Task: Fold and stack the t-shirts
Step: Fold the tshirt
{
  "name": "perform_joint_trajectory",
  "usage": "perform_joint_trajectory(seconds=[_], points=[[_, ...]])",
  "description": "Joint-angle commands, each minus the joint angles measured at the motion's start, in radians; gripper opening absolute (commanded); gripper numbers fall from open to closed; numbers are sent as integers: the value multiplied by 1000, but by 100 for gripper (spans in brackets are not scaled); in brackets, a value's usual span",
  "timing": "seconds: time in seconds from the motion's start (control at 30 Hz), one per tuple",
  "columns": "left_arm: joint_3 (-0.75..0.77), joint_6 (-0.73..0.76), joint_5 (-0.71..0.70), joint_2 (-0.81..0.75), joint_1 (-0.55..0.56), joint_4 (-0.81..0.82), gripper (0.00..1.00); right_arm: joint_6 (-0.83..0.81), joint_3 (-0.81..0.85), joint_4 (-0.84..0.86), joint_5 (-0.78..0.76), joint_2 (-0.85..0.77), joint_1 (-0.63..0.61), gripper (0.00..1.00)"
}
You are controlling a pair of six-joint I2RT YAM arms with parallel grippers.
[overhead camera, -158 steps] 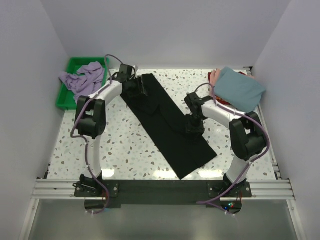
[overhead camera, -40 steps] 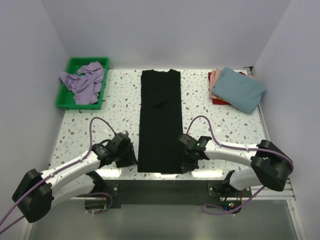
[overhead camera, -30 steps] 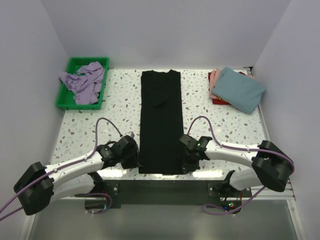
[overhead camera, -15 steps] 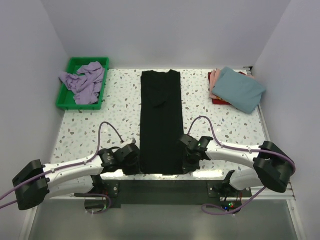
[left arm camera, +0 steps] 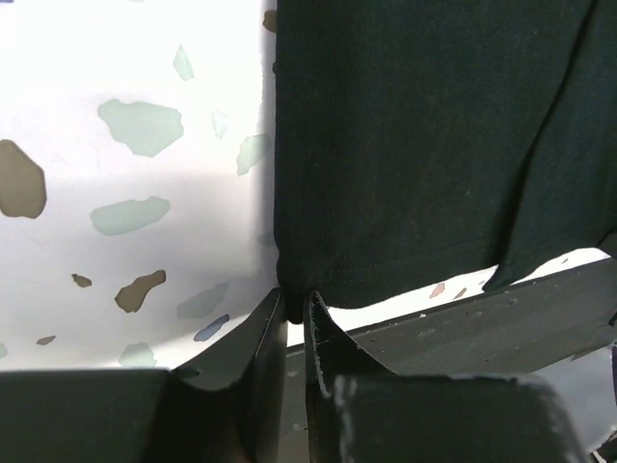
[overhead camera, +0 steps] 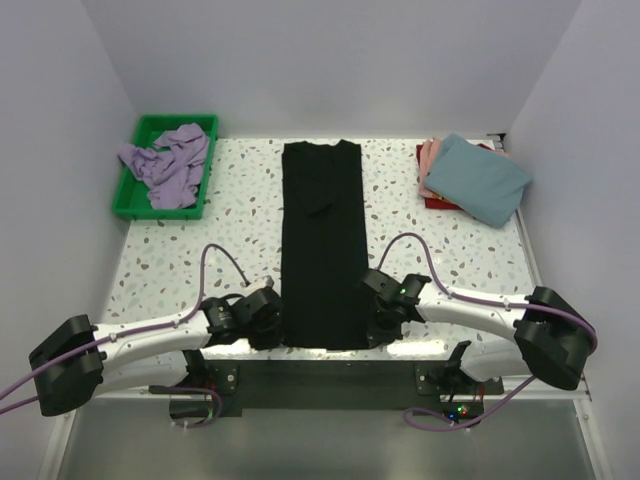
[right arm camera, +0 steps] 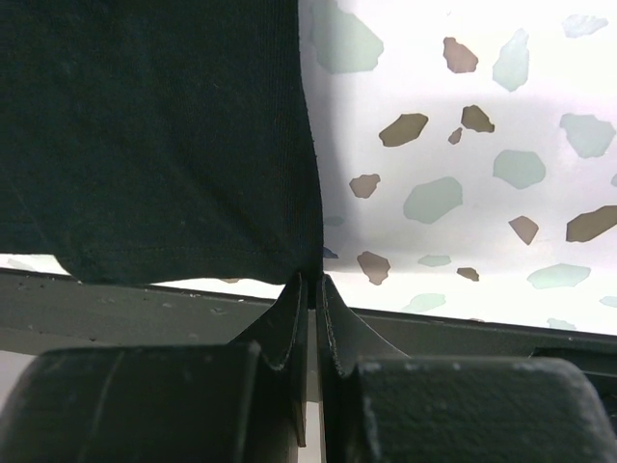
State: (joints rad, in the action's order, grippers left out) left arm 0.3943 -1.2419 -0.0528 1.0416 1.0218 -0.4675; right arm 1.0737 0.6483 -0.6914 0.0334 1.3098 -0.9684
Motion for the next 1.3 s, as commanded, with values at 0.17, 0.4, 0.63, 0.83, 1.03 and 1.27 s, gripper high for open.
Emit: perform_joint_trajectory(seconds=[0.17,0.4,0.63,0.83,1.03,1.27], points=[[-43,13,-51,38,4,12,1,2,8,-40,-30,-24,-4,0],[60,30,-91,18,4,-83,0,-15,89,-112,-52,-53,-4,0],[221,36,-171,26,3,-178,0,-37,240,-240,-141,-83,-3,0],[360,100,-220,83,-54,-214,0,-118,401,-312,-246,-26,20,0],[386,202,-156,135,-172,-97,0,-227,465,-260,-216,52,123,0],[509,317,-147,279,-262,-45,0,-343,557,-218,-187,161,250,0]])
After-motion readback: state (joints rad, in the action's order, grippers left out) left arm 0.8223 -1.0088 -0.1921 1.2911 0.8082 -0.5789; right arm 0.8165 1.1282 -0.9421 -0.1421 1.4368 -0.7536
